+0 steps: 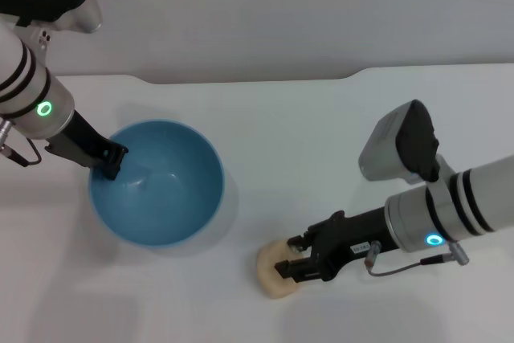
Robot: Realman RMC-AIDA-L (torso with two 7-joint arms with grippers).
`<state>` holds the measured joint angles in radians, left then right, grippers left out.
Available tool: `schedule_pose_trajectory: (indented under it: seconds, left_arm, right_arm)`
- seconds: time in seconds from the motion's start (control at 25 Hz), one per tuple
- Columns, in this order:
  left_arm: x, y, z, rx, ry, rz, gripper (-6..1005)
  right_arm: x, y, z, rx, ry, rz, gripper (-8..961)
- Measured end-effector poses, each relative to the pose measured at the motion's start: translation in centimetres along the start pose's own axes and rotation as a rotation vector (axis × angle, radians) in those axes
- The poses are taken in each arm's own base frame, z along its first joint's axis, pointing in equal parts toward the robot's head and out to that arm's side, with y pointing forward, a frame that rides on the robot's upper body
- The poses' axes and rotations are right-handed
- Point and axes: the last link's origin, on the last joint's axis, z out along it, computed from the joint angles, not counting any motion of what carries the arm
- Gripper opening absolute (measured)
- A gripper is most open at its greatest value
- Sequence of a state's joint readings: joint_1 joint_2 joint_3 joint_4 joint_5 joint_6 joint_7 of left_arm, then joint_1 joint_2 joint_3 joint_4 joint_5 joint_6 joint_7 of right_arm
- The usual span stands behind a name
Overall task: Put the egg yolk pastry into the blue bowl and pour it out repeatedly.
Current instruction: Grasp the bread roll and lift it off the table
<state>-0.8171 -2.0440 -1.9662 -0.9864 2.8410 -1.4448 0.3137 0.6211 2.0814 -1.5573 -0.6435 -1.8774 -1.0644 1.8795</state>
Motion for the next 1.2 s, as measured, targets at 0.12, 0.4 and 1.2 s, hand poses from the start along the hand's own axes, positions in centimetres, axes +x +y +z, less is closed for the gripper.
schedule_pose_trajectory:
  seconds: [0.12,0.4,1.2]
  left_arm:
    - [0.0,0.2,0.1,0.002,-0.004,0.012,12]
    - [0.1,0.6,0.1,0.009,-0.013,0.037,13]
    - [0.5,1.1,0.0,0.016,-0.020,0.095,12]
  right_arm:
    - [0.4,-0.1,0.4,0.019,0.014,0.009,433]
    - [0.4,0.5,2.0,0.044,0.002,0.016,429]
    - [1.3,-0.1,1.8,0.077,-0.038,0.142,269]
